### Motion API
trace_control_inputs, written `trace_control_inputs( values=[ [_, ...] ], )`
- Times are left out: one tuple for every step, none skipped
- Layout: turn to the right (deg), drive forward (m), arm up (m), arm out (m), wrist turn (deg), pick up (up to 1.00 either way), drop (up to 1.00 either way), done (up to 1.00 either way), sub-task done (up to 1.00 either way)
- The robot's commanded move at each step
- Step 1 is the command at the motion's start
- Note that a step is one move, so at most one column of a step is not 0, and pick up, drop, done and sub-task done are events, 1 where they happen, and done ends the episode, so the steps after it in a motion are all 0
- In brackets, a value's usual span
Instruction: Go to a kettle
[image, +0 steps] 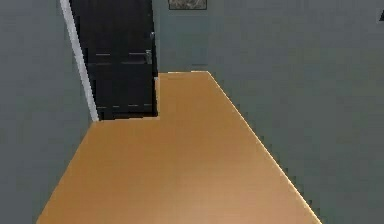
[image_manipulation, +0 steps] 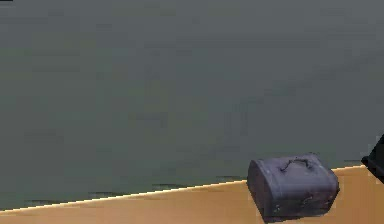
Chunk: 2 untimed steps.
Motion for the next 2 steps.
trace_control_inputs(
  values=[
    [0.0,1.00,0.00,0.00,0.0,0.00,0.00,0.00,0.00],
    [3.0,0.00,0.00,0.00,0.0,0.00,0.00,0.00,0.00]
  ],
)
